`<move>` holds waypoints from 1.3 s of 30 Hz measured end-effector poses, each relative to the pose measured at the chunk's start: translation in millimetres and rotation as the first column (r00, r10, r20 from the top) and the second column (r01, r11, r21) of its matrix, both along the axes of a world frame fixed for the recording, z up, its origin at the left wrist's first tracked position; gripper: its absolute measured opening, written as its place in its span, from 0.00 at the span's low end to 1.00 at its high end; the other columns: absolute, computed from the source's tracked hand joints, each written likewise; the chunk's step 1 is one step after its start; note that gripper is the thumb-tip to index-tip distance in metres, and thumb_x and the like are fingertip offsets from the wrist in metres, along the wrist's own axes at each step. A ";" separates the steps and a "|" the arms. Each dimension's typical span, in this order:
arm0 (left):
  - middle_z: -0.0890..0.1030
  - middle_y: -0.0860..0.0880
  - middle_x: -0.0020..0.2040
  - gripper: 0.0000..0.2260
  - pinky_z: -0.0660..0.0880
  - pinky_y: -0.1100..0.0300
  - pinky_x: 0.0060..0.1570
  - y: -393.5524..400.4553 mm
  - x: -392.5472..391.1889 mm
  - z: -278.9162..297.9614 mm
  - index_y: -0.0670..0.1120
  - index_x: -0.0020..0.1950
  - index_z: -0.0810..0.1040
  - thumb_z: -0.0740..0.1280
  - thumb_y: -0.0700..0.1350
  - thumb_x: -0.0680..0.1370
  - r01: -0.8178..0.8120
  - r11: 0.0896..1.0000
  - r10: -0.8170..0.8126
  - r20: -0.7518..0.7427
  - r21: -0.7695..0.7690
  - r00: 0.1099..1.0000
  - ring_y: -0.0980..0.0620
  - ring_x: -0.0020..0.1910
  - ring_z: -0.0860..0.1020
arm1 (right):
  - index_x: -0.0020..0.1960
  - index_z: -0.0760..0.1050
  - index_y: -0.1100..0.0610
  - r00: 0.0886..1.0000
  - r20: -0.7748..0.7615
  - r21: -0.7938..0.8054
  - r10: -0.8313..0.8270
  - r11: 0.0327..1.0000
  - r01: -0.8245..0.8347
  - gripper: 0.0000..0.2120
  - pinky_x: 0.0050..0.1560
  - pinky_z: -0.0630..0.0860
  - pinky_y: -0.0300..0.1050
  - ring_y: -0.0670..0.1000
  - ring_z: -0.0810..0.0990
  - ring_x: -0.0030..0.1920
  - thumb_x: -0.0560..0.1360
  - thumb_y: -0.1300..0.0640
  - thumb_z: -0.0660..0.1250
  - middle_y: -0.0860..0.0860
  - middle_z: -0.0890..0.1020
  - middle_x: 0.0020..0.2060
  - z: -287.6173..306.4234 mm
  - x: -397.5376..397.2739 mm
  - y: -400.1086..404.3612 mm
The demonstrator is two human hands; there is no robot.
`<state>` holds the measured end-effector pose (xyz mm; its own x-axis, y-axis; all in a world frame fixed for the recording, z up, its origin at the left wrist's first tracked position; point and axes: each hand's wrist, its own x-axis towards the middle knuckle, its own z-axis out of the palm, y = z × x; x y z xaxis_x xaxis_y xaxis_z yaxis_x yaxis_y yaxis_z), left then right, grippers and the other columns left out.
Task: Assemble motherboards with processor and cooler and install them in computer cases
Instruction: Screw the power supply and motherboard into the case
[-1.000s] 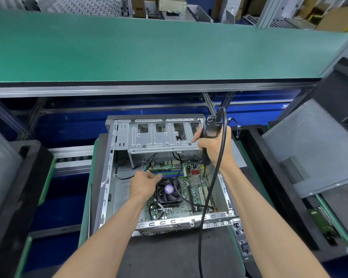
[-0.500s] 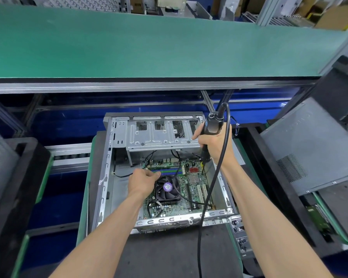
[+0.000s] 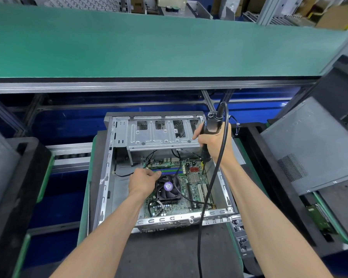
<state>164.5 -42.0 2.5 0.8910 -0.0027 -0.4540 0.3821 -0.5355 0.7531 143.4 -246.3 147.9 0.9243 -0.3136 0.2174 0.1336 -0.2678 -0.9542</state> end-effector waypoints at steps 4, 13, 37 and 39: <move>0.84 0.46 0.58 0.12 0.76 0.53 0.58 0.5 0.4 -0.7 0.46 0.47 0.86 0.72 0.55 0.77 0.004 1.000 -0.005 0.007 0.007 1.000 0.50 0.51 0.76 | 0.29 0.78 0.60 1.000 -0.008 0.016 -0.009 1.000 0.009 0.09 0.31 0.68 0.50 0.57 0.71 0.28 0.59 0.72 0.64 0.66 0.75 0.28 0.5 -0.5 -0.6; 0.84 0.46 0.58 0.12 0.76 0.52 0.58 -0.1 0.2 -1.0 0.46 0.48 0.86 0.73 0.55 0.77 0.004 1.000 -0.004 0.022 0.009 1.000 0.49 0.54 0.78 | 0.28 0.75 0.58 0.999 -0.026 0.020 -0.023 1.000 0.023 0.07 0.34 0.70 0.53 0.57 0.71 0.29 0.58 0.68 0.64 0.71 0.75 0.31 3.1 -1.3 -1.3; 0.60 0.54 0.22 0.15 0.56 0.62 0.20 2.0 4.2 22.6 0.42 0.39 0.76 0.65 0.49 0.83 -0.378 0.786 0.261 -0.291 -0.489 0.920 0.55 0.20 0.56 | 0.35 0.72 0.70 0.988 0.151 0.227 -0.014 0.974 -0.020 0.08 0.31 0.73 0.41 0.51 0.78 0.29 0.56 0.75 0.64 0.57 0.81 0.30 19.4 -5.1 -5.6; 0.60 0.54 0.23 0.16 0.55 0.63 0.17 5.1 6.0 22.7 0.42 0.38 0.73 0.61 0.46 0.85 -0.490 0.594 0.266 -0.419 -0.638 0.868 0.56 0.19 0.55 | 0.35 0.72 0.67 0.970 0.233 0.381 -0.063 0.924 -0.032 0.10 0.31 0.71 0.42 0.54 0.76 0.27 0.55 0.74 0.64 0.63 0.78 0.31 30.6 -3.7 -1.8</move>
<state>170.4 -37.0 25.2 0.7391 -0.1097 -0.6646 0.6536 0.3554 0.6682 139.7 -248.1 178.5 0.8550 -0.4296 0.2904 0.3663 0.1039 -0.9247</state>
